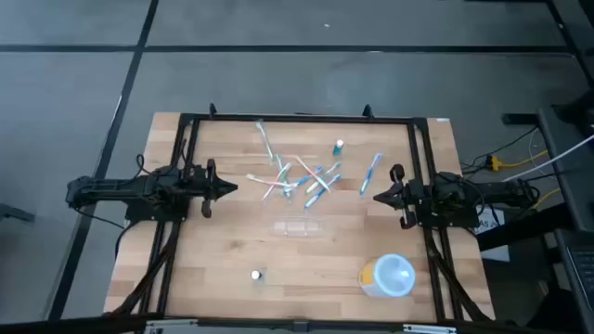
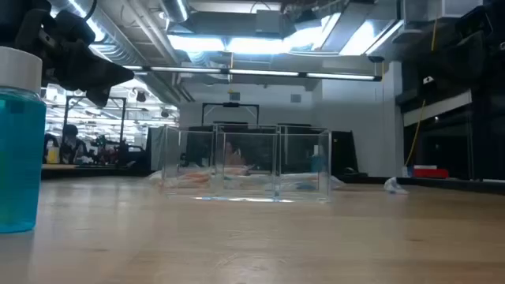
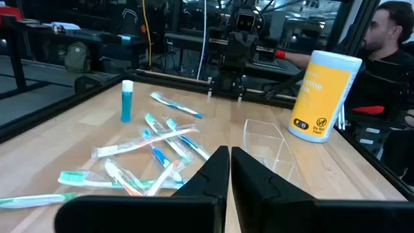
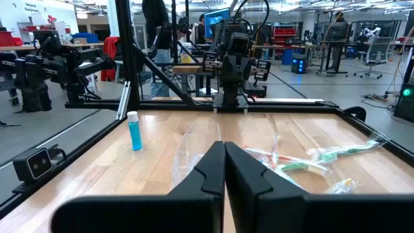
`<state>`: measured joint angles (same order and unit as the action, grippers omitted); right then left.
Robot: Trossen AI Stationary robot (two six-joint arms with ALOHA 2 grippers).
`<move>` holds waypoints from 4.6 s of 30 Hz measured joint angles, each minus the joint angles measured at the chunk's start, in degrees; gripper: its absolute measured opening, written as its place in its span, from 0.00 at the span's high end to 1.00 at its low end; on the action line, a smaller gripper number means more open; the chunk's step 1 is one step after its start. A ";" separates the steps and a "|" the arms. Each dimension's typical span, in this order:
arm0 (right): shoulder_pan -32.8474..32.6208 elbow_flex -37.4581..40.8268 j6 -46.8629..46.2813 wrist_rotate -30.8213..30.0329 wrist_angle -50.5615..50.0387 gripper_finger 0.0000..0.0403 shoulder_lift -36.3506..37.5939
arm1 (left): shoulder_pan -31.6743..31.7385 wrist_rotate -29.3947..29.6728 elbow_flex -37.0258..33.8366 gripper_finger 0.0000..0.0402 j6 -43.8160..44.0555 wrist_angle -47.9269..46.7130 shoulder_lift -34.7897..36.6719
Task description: Pick & Place toothbrushing station
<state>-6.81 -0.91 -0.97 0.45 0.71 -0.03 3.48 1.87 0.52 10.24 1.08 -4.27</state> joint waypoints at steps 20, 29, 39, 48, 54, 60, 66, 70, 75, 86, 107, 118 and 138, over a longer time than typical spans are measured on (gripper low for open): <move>0.00 0.00 0.02 0.00 0.00 0.97 0.02 | -0.01 0.02 0.01 0.97 0.00 0.01 0.00; 0.00 0.00 0.00 0.00 0.02 0.97 0.00 | 0.00 0.00 0.02 0.97 -0.02 0.00 0.00; 0.01 -0.01 0.01 0.00 0.01 0.97 0.01 | -0.01 0.01 0.01 0.97 0.00 0.00 0.00; 0.00 -0.02 0.01 0.00 0.00 0.97 0.01 | 0.00 0.00 0.00 0.97 0.00 0.00 0.00; 0.00 0.00 0.00 0.00 0.02 0.97 0.01 | 0.00 0.02 0.00 0.97 0.00 0.00 0.01; 0.00 0.00 0.00 0.00 0.01 0.97 0.02 | -0.02 0.00 0.00 0.97 0.00 0.00 0.00; 0.01 0.00 0.00 0.00 0.01 0.97 0.01 | -0.01 0.00 0.02 0.97 0.00 0.01 0.01; 0.00 0.00 1.76 0.00 0.06 0.97 0.02 | 0.00 0.00 0.00 0.97 0.00 0.00 0.02; -0.03 0.00 1.17 -0.23 2.69 0.97 0.00 | -0.02 0.02 0.02 0.97 0.00 0.00 0.00; 0.40 0.00 -44.87 -30.64 7.13 0.97 0.02 | -0.02 0.01 0.02 0.97 0.00 0.02 0.00; -3.20 0.00 -35.76 -13.51 3.63 0.97 -16.96 | 0.00 6.29 0.02 0.97 -1.93 5.97 -0.02; -10.34 0.00 -14.49 -6.72 33.18 0.97 -22.34 | -0.02 -5.46 0.02 0.98 -8.81 24.98 0.00; -10.57 -0.02 -18.38 -8.13 51.03 0.97 -22.36 | -0.02 -25.07 0.02 0.98 3.67 37.43 -0.02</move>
<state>-17.38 -0.93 -19.35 -7.68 51.74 -22.39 3.46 -23.20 0.54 13.91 38.52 -4.29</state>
